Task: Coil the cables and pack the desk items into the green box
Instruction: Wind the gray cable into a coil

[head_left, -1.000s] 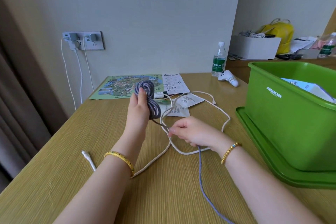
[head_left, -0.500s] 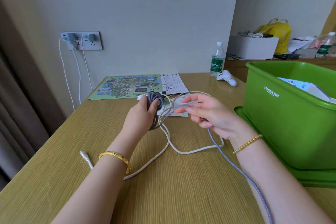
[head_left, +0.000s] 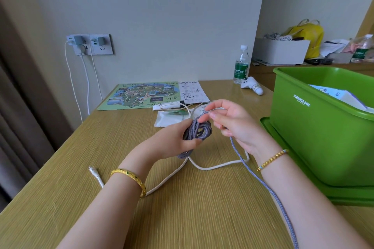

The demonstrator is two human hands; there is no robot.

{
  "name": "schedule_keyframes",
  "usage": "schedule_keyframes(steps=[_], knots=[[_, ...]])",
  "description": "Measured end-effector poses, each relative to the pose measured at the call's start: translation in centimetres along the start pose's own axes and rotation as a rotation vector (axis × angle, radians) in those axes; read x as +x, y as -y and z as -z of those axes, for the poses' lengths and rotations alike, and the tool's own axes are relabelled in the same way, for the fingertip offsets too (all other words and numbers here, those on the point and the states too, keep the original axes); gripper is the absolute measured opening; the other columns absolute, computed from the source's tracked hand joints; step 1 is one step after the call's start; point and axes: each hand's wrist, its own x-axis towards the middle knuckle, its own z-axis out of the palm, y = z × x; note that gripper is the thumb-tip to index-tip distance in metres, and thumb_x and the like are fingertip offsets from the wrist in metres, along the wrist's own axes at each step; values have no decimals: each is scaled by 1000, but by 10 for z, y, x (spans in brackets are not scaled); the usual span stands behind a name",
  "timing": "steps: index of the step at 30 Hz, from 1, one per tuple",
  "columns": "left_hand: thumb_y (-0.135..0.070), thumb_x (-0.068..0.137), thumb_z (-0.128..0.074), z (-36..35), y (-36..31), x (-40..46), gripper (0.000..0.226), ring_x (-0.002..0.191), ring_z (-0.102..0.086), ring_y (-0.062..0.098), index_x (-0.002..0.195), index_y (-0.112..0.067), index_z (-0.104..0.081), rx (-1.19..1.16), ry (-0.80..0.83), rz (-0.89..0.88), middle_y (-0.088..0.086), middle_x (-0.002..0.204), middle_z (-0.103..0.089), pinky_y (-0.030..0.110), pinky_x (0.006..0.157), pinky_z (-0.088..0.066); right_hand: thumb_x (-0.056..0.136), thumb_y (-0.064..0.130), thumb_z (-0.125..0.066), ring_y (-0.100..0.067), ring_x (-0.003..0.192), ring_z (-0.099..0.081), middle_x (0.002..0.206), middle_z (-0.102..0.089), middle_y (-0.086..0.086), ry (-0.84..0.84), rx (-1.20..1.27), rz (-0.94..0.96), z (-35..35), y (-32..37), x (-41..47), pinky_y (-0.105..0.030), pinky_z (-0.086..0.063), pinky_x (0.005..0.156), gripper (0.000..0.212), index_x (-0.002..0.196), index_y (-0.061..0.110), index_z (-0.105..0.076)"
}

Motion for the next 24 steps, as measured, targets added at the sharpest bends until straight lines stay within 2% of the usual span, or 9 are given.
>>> schedule_keyframes(steps=[4,8,11,13,15,18,20,22,24], knots=[[-35,87,-59,4,0,-2,25,77,-55,9,109,-23,-54,-114,65,-8,-1,91,-62,22,73,-44,93,4,-49,-3,49,-37,75,-69,2,-51,-57,8,-2,-1,1,-11,-24,37,16,89,17,-58],[-38,90,-54,4,0,0,21,68,-50,10,100,-20,-59,-189,-58,7,1,78,-57,22,65,-39,92,13,-54,-8,61,-38,82,-55,4,-138,-117,-8,2,-3,1,-10,-25,37,11,93,23,-60],[-32,93,-51,2,-1,1,23,69,-49,12,100,-12,-60,-191,-125,-15,5,79,-58,19,60,-37,89,22,-60,-5,57,-40,78,-53,7,-22,-154,-86,-1,-3,-1,-11,-25,37,16,104,25,-59],[-30,93,-50,2,-1,2,26,69,-47,13,98,-6,-60,-202,-132,-29,6,77,-56,21,60,-36,88,19,-62,-1,49,-40,72,-53,8,38,-156,-85,-5,-4,-2,-11,-25,37,16,102,26,-59],[-32,93,-49,1,-3,2,30,65,-44,13,95,-4,-59,-196,-135,-25,4,72,-53,24,60,-34,88,15,-61,3,43,-44,74,-58,10,15,-152,-60,-6,-4,-1,-8,-29,38,15,95,28,-60],[-40,93,-46,-9,-5,4,34,63,-48,17,94,-7,-54,-9,-240,13,0,69,-54,30,59,-37,89,14,-60,12,48,-53,78,-63,16,-59,-206,-34,-5,-3,0,-4,-36,42,16,87,30,-62],[-43,93,-42,-15,-7,6,34,71,-54,23,99,-11,-50,138,-332,33,3,77,-60,36,63,-41,89,12,-59,12,47,-53,70,-64,18,-85,-183,-16,-6,-4,1,-4,-36,42,18,85,29,-63],[-43,94,-39,-18,-4,8,29,70,-52,23,96,-15,-47,195,-403,37,-1,74,-57,34,58,-37,89,10,-58,8,46,-51,65,-62,18,-98,-186,-13,-5,-6,2,-6,-33,39,17,91,25,-64],[-41,94,-39,-16,2,10,23,66,-49,22,88,-20,-44,224,-486,79,-7,66,-50,32,53,-32,89,12,-58,1,49,-46,75,-62,10,-87,-271,-98,1,-6,3,-9,-31,38,18,104,20,-62]])
